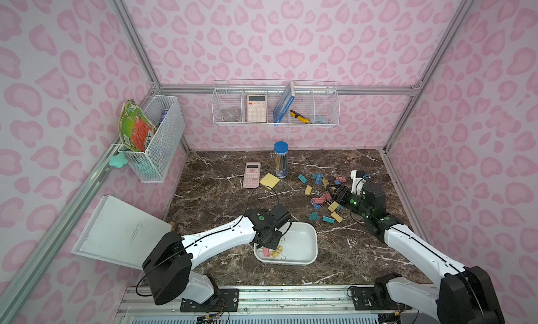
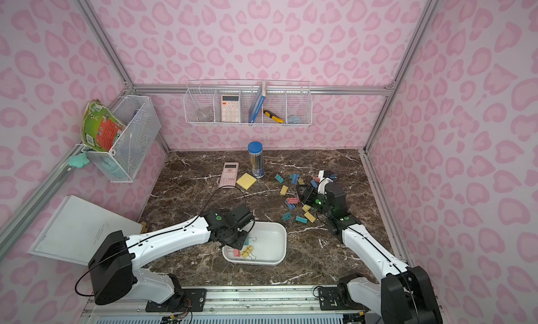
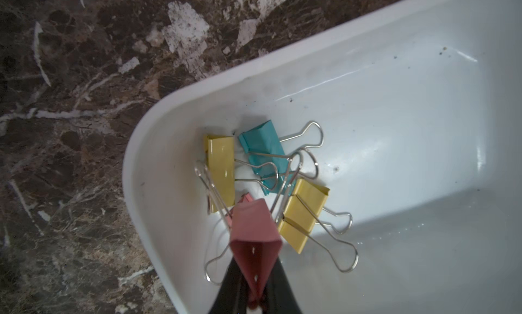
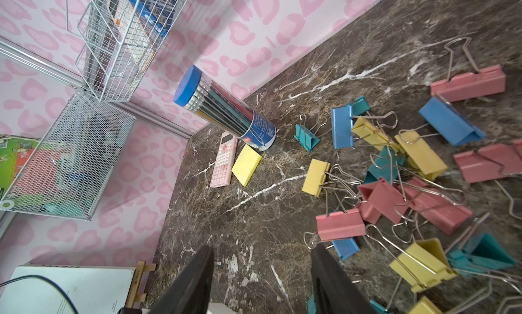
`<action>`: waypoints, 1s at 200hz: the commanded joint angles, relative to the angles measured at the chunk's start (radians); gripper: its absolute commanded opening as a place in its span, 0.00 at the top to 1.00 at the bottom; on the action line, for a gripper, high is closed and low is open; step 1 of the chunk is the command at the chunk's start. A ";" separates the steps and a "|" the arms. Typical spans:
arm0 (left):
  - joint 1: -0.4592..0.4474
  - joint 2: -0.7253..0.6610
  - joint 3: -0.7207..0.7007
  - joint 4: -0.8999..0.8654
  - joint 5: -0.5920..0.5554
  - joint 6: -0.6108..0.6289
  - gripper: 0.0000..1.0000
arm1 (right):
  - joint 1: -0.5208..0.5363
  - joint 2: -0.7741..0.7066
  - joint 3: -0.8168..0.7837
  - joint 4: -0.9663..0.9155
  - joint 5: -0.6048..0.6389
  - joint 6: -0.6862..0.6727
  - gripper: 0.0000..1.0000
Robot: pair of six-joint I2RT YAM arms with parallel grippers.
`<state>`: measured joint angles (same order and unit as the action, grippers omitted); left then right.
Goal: Put the binder clips in the storage box
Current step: Place the binder clip in the storage box, then pick up the binder clip at the center of the board.
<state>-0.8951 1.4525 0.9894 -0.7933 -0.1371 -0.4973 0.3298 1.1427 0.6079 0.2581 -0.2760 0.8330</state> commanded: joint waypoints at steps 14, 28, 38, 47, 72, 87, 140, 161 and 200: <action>0.005 -0.068 0.011 0.027 -0.024 -0.037 0.67 | -0.001 0.017 0.036 -0.070 0.037 -0.046 0.43; 0.017 -0.115 0.034 0.004 -0.046 -0.055 0.64 | -0.001 0.054 0.071 -0.112 0.034 -0.075 0.43; 0.030 -0.156 0.054 -0.013 -0.075 -0.075 0.63 | -0.001 0.091 0.107 -0.154 0.026 -0.099 0.43; 0.053 -0.195 0.063 -0.017 -0.073 -0.072 0.63 | 0.003 0.125 0.145 -0.203 0.025 -0.123 0.44; 0.188 -0.272 0.062 0.030 0.021 -0.077 0.50 | 0.085 0.233 0.278 -0.389 0.185 -0.198 0.46; 0.296 -0.298 0.035 0.095 0.130 -0.101 0.43 | 0.163 0.306 0.357 -0.488 0.305 -0.224 0.46; 0.478 -0.301 -0.020 0.288 0.403 -0.190 0.22 | 0.303 0.530 0.539 -0.682 0.438 -0.334 0.56; 0.479 -0.288 -0.026 0.277 0.396 -0.178 0.21 | 0.340 0.568 0.572 -0.709 0.472 -0.374 0.57; 0.479 -0.298 -0.048 0.247 0.363 -0.155 0.14 | 0.387 0.667 0.651 -0.777 0.604 -0.413 0.59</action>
<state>-0.4171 1.1618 0.9478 -0.5411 0.2268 -0.6727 0.7017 1.7679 1.2209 -0.4458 0.2134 0.4652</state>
